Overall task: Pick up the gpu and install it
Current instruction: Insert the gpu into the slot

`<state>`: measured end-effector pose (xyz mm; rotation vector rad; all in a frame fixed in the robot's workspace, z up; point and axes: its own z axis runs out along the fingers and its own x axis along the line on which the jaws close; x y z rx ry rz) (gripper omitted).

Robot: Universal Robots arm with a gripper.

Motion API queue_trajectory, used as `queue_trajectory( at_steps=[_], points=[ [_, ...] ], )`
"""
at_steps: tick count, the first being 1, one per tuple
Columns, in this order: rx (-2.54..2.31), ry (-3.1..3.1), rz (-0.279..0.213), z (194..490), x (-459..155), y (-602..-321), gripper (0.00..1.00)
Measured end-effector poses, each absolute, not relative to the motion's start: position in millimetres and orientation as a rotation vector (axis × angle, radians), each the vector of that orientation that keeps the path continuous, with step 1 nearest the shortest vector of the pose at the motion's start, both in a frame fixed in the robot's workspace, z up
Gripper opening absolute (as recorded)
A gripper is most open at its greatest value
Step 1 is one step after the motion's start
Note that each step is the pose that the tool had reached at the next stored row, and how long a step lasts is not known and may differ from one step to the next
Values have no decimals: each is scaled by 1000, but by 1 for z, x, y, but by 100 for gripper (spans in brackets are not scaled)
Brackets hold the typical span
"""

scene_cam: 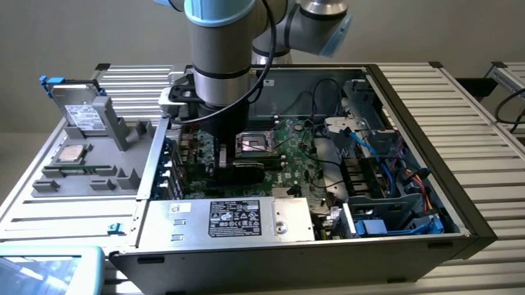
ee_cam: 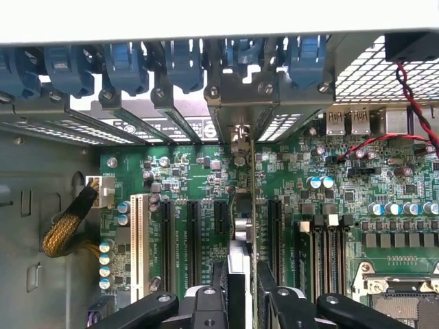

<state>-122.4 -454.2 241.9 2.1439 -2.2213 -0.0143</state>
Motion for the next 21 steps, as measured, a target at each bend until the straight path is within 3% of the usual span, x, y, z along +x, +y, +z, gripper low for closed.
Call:
queue_trajectory(
  at_steps=[16,18,19,21],
  points=[
    [2144,-2222,-14,242,-123,-454,28],
    [2144,-2223,-13,242,-123,-454,29],
    [2145,-2223,-12,242,-122,-454,36],
    [2146,-2224,-9,243,-122,-454,36]
  ],
)
